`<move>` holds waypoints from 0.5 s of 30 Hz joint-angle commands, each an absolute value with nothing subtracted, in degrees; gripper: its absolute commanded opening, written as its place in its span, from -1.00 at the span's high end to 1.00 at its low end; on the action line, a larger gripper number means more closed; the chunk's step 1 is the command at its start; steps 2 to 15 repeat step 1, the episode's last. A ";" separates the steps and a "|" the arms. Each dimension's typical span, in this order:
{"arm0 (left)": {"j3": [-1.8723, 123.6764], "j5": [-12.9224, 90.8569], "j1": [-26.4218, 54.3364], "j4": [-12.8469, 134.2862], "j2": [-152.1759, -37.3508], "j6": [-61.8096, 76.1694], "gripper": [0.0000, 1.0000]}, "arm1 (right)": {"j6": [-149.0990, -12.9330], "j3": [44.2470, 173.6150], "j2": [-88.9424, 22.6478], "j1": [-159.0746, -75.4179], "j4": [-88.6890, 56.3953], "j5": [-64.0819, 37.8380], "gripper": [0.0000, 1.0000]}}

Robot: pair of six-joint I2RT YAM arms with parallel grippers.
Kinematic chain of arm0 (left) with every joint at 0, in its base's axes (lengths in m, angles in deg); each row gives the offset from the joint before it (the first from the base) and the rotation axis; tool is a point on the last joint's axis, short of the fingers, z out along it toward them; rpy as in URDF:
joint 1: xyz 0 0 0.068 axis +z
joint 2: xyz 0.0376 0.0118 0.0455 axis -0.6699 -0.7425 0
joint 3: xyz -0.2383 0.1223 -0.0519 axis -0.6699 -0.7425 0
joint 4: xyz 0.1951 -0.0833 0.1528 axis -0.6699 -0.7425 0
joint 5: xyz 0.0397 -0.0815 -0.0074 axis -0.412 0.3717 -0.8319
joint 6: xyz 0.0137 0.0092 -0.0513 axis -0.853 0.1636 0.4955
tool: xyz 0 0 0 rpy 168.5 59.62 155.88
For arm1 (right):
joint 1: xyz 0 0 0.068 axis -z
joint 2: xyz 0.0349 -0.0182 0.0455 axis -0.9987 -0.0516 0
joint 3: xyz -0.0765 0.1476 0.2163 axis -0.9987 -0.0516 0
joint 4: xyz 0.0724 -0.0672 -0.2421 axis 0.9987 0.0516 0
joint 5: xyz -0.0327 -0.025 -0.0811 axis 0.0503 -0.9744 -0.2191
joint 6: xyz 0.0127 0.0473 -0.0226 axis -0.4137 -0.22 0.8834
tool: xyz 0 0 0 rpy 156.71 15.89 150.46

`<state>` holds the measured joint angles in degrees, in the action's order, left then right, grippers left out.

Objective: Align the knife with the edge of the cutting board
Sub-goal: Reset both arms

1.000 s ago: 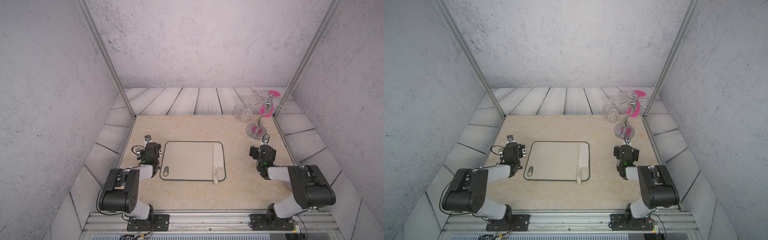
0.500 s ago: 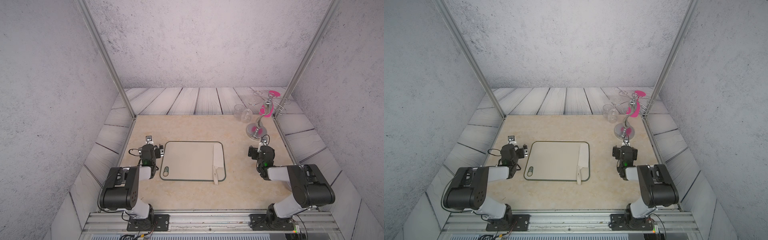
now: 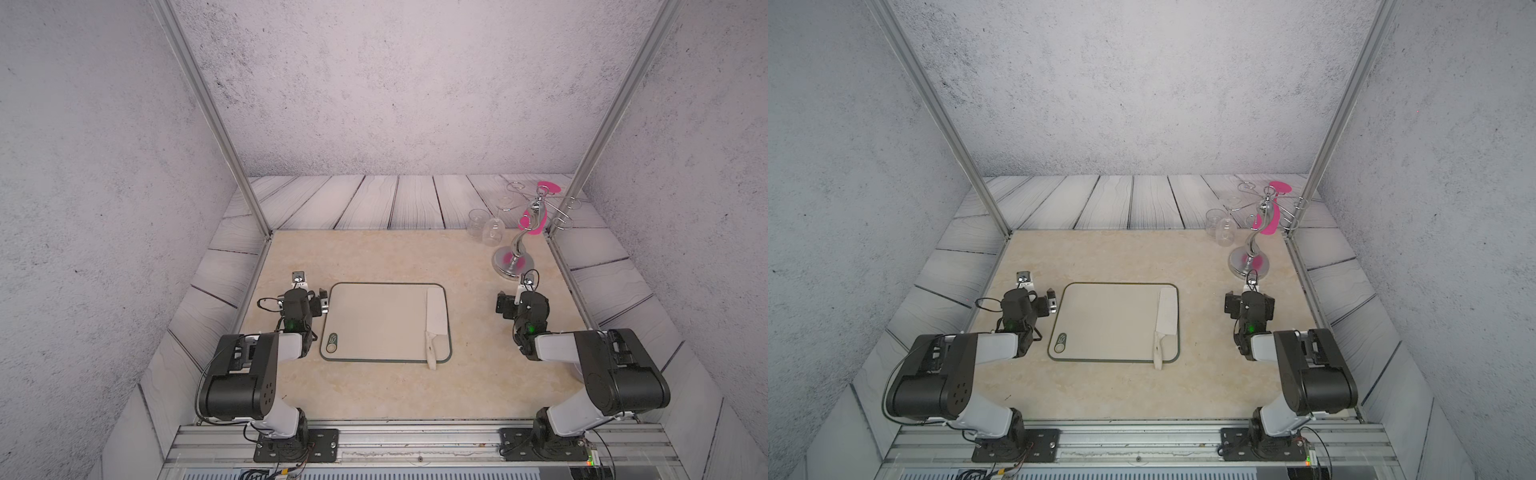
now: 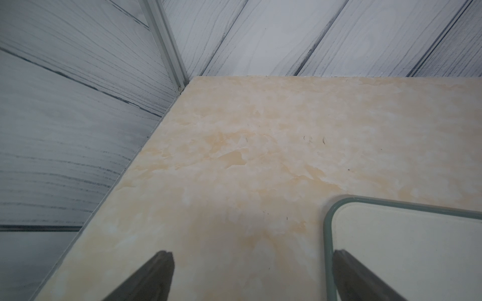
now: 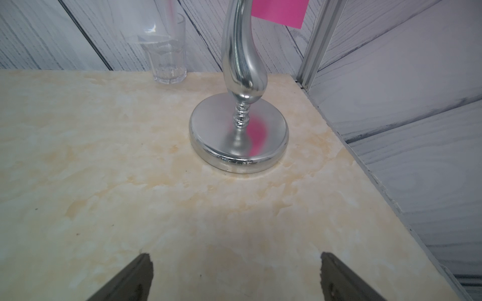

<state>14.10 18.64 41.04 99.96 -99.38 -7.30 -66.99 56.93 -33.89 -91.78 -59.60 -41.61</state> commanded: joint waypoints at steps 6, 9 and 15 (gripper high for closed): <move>14.34 18.97 41.52 101.02 -99.14 -7.89 -0.99 | -66.88 57.67 -33.02 -91.57 -59.41 -41.07 -0.98; 14.34 18.97 41.52 101.02 -99.14 -7.89 -0.99 | -66.88 57.67 -33.02 -91.57 -59.41 -41.07 -0.98; 14.34 18.97 41.52 101.02 -99.14 -7.89 -0.99 | -66.88 57.67 -33.02 -91.57 -59.41 -41.07 -0.98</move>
